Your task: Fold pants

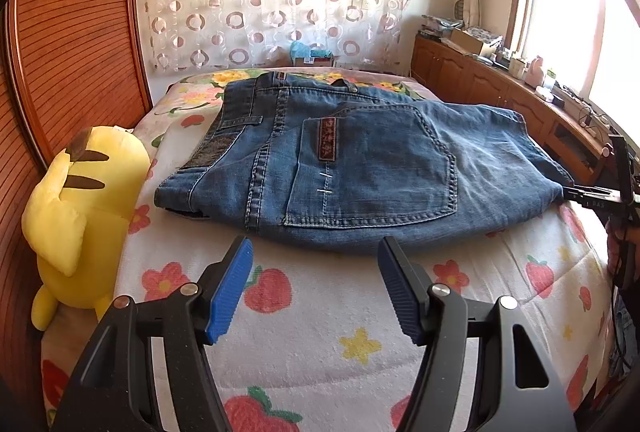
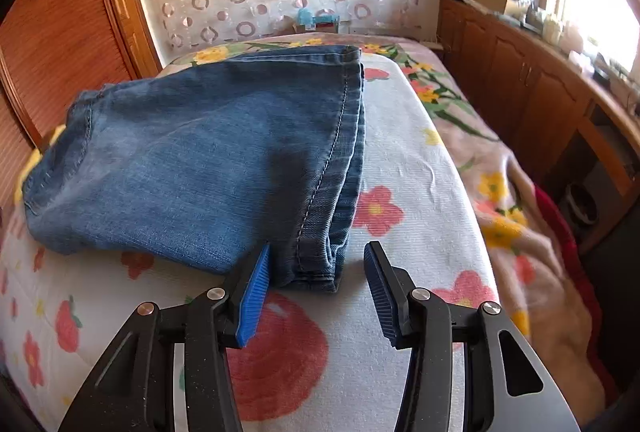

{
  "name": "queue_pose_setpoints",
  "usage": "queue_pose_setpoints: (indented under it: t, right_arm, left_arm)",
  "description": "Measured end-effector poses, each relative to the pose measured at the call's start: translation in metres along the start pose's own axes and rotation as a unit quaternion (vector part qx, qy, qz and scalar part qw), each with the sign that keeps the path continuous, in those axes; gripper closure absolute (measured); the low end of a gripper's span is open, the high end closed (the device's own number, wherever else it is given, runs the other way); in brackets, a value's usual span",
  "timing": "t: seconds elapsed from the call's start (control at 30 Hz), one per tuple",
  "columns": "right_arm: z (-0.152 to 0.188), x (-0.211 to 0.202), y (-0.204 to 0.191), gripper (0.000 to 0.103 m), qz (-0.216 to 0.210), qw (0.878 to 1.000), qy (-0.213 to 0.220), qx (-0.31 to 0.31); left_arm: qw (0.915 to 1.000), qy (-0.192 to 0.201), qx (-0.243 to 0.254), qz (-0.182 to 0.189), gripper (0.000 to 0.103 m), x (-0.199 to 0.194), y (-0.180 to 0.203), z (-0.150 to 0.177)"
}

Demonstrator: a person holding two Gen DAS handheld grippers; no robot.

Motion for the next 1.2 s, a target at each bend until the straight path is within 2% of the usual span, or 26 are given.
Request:
queue_pose_setpoints:
  t: [0.23, 0.4, 0.57, 0.8, 1.07, 1.2]
  right_arm:
    - [0.004, 0.002, 0.001, 0.054, 0.002, 1.000, 0.006, -0.006]
    - [0.005, 0.001, 0.002, 0.054, 0.001, 1.000, 0.007, -0.007]
    - [0.004, 0.001, 0.002, 0.054, 0.002, 1.000, 0.007, -0.009]
    - [0.004, 0.001, 0.002, 0.054, 0.002, 1.000, 0.007, -0.009]
    - [0.005, 0.001, 0.002, 0.054, 0.001, 1.000, 0.007, -0.009]
    - [0.005, 0.001, 0.003, 0.054, 0.001, 1.000, 0.007, -0.009]
  left_arm:
    - [0.9997, -0.007, -0.004, -0.025, 0.036, 0.017, -0.030, -0.016]
    - [0.9981, -0.020, -0.029, -0.051, 0.037, 0.036, -0.068, -0.030]
    - [0.9952, -0.043, -0.053, -0.070, 0.037, 0.057, -0.094, -0.028]
    - [0.9916, -0.077, -0.062, -0.083, 0.037, 0.078, -0.105, -0.013]
    - [0.9920, -0.076, -0.060, -0.081, 0.037, 0.079, -0.104, -0.008]
    - [0.9925, -0.072, -0.054, -0.082, 0.041, 0.078, -0.102, -0.008]
Point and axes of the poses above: each gripper's, at about its wrist camera, not at the fingertips, and x roughly the way its jaws point, y to its right, z to its underside, the point moved 9 cm from there along x, roughly the way its jaws point, and after that the axes turned 6 degrees about x, right-handed, at the moved point
